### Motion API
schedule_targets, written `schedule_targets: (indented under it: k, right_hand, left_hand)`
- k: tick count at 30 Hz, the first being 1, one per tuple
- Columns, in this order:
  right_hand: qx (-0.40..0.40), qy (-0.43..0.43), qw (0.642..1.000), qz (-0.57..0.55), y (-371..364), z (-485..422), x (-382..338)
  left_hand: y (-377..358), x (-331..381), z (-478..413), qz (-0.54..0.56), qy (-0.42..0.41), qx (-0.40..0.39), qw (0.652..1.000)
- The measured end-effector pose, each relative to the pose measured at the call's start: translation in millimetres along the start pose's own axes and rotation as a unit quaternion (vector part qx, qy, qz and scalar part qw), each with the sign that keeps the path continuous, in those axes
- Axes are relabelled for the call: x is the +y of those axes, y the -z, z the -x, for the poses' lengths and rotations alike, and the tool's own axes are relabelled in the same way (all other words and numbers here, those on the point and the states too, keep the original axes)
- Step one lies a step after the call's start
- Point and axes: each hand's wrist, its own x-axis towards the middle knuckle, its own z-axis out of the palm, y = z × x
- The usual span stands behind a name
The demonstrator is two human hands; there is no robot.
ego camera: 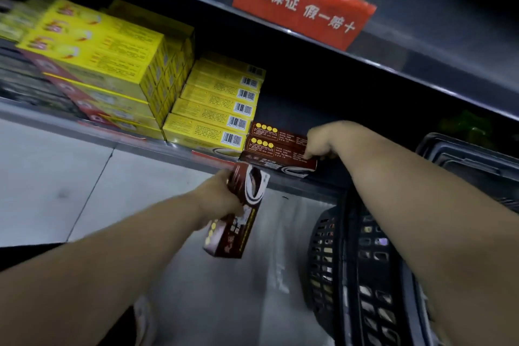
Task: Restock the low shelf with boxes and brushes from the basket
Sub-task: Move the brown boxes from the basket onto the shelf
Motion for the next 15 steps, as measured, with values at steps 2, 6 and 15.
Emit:
schedule_targets:
  k: [2, 6, 15]
  right_hand:
    - [0.020, 0.006, 0.999, 0.029, -2, 6, 1]
    - [0.080, 0.010, 0.997, 0.020, 2, 26, 0]
    - [-0.015, 0.261, 0.778, -0.572, -4, 133, -37]
  left_hand:
    - [21, 26, 25, 0.040, -0.034, -0.013, 0.999]
    - [56, 58, 58, 0.152, -0.050, -0.010, 0.987]
    - [49, 76, 67, 0.341, -0.086, -0.026, 0.936]
